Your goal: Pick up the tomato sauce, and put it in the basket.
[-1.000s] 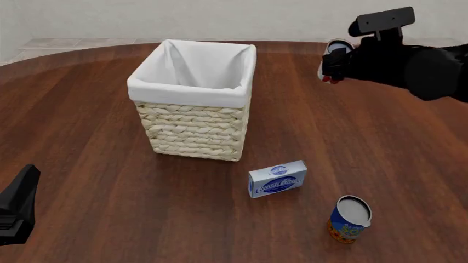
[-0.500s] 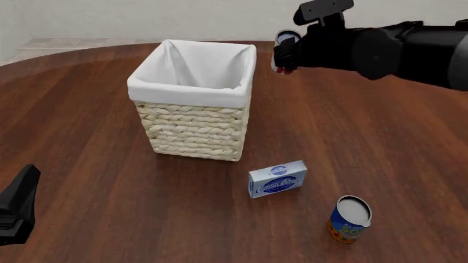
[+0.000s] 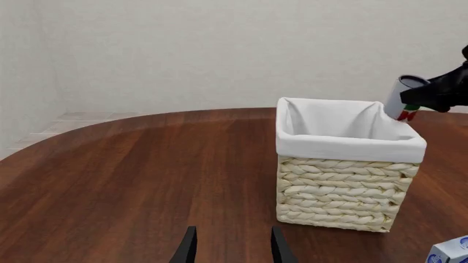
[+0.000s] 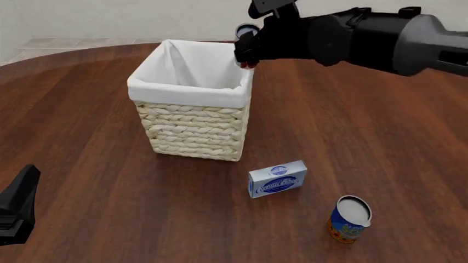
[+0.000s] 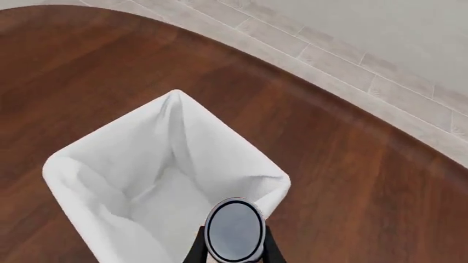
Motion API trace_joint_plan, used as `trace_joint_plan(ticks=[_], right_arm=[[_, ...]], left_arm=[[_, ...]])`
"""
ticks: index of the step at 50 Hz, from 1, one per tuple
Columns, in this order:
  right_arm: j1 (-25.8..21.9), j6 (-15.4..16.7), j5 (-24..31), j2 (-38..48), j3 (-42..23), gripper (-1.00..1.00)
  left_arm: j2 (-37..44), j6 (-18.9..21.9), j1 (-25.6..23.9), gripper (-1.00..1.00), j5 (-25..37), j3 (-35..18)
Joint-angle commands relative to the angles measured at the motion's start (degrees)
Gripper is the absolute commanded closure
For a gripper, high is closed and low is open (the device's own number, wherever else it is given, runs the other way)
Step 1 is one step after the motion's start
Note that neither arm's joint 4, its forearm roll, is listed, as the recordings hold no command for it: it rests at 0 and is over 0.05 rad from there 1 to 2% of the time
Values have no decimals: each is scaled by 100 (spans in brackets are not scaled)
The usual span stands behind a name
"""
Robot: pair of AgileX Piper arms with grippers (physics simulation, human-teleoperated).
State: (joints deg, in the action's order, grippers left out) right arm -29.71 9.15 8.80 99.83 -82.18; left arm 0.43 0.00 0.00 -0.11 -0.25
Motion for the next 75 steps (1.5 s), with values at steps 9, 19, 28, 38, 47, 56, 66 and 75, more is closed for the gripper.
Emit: trace_joint_plan(ticks=[9, 19, 28, 38, 47, 56, 66, 75], right_arm=[[-375, 55, 321, 536, -875, 100], [-584, 125, 538, 1000, -1449, 100], [-695, 187, 759, 1395, -1896, 100], [-765, 265, 1039, 1798, -2330, 100], [-768, 297, 1303, 2163, -2715, 100], [-775, 297, 1397, 2380, -2872, 100], [-752, 284, 1467, 2563, -2999, 100], [-764, 263, 1530, 2645, -3021, 100]], left_arm=[[0, 0, 0, -100, 0, 0], [0, 0, 0, -100, 0, 0], [0, 0, 0, -100, 0, 0], [0, 0, 0, -100, 0, 0], [0, 0, 0, -100, 0, 0], [0, 0, 0, -100, 0, 0], [0, 0, 0, -100, 0, 0], [0, 0, 0, -100, 0, 0]])
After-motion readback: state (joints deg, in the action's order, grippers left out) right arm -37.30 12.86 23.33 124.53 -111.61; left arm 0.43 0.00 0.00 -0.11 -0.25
